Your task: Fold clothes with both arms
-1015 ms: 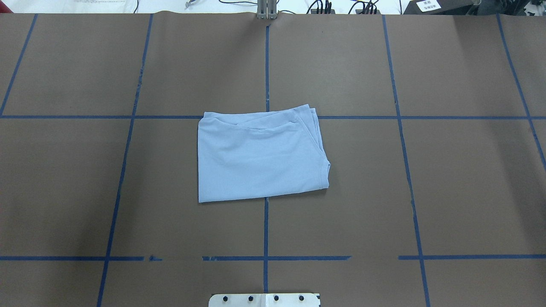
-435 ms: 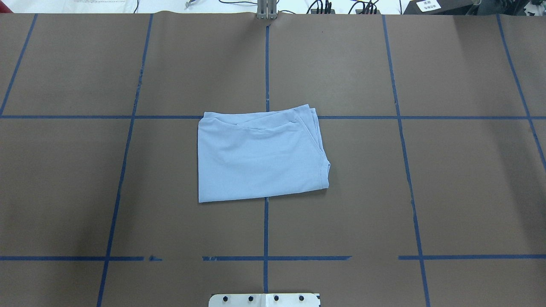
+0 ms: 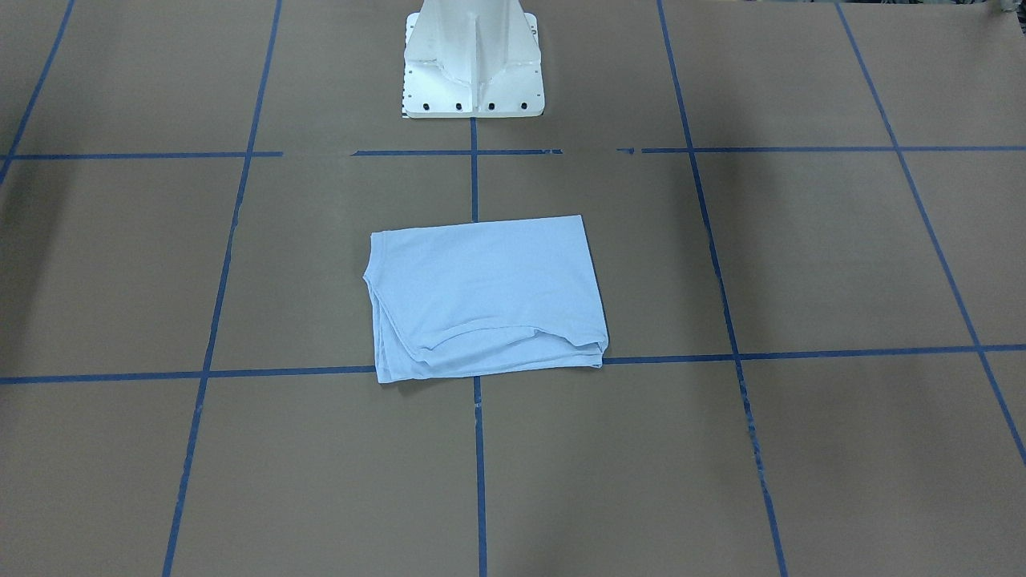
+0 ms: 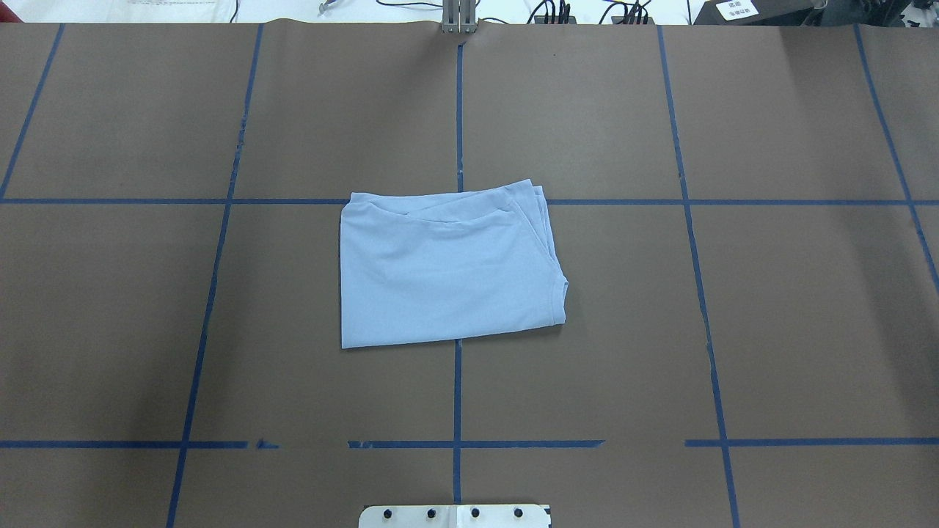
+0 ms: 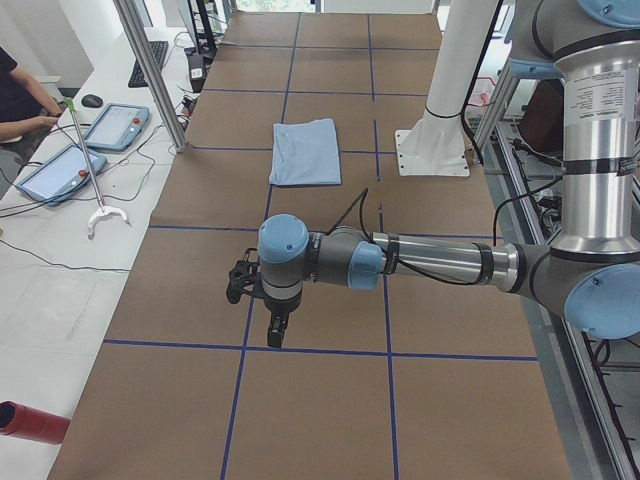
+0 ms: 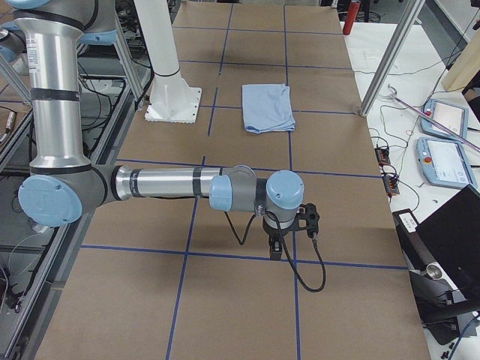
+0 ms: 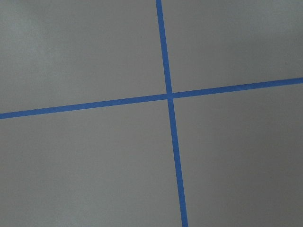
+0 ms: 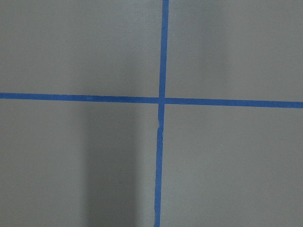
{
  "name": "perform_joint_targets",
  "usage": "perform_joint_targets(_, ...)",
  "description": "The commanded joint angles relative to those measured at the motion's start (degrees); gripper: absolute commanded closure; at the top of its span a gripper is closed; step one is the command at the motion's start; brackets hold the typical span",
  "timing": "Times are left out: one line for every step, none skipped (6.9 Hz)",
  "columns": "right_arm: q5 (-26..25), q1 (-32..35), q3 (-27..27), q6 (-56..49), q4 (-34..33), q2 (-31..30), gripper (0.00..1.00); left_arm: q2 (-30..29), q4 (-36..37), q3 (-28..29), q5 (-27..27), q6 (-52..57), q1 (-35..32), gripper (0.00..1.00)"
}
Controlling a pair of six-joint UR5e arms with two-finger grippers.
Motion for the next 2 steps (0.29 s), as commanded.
perform_joint_targets(0.00, -0.03, 0.07, 0.00, 0.09, 0.04, 0.00, 0.01, -0.01, -0.03, 0.00, 0.25, 0.00, 0.00)
perform_joint_targets(0.00, -0.03, 0.07, 0.00, 0.09, 0.04, 0.00, 0.01, -0.01, -0.03, 0.00, 0.25, 0.00, 0.00)
